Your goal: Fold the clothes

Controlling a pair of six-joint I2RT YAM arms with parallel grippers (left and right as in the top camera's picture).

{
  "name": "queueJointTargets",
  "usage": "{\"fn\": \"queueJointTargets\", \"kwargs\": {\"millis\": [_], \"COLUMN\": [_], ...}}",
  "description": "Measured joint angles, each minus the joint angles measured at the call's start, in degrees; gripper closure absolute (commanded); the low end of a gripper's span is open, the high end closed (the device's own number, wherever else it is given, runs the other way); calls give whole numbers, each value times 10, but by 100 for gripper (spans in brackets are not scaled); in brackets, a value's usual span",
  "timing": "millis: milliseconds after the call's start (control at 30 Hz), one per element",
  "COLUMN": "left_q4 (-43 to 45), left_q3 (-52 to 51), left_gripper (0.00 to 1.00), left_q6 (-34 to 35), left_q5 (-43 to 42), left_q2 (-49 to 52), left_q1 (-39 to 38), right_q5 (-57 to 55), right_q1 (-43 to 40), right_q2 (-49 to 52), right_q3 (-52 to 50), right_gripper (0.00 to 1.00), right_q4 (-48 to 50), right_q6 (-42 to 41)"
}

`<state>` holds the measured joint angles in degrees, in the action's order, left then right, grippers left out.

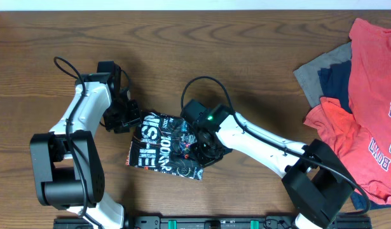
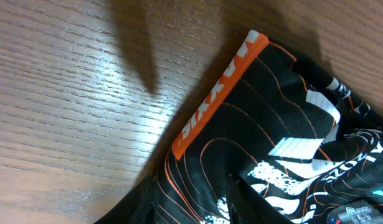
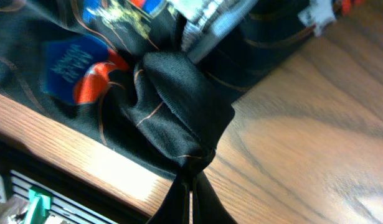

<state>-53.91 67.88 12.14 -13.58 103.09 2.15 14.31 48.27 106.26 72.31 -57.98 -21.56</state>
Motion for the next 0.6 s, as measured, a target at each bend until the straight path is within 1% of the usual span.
{"fn": "queueJointTargets", "kwargs": {"millis": [33, 67, 100, 167, 233, 267, 367, 533, 567, 600], "left_q4": [0, 0, 0, 0, 0, 0, 1, 7, 9, 11], "left_q3": [0, 0, 0, 0, 0, 0, 0, 0, 0, 1], "left_gripper": [62, 62, 62, 62, 62, 62, 62, 62, 57, 50], "left_q6": [0, 0, 0, 0, 0, 0, 0, 0, 0, -2], "left_q5": [0, 0, 0, 0, 0, 0, 0, -15, -21, -27], "left_q2": [0, 0, 0, 0, 0, 0, 0, 0, 0, 0], "left_q1": [0, 0, 0, 0, 0, 0, 0, 0, 0, 0], "right_q5": [-3, -5, -9, -10, -10, -12, -13, -12, -12, -12], "right_q1": [0, 0, 0, 0, 0, 0, 0, 0, -1, -2], "right_q2": [0, 0, 0, 0, 0, 0, 0, 0, 0, 0], "right_q3": [0, 0, 0, 0, 0, 0, 0, 0, 2, 4], "right_gripper": [74, 67, 64, 63, 74, 78, 77, 75, 74, 71], "right_q4": [-6, -12, -17, -29, -42, -51, -58, -25, -17, -10], "right_q6": [-5, -7, -10, -12, -12, -14, -21, -23, -24, -24]}}
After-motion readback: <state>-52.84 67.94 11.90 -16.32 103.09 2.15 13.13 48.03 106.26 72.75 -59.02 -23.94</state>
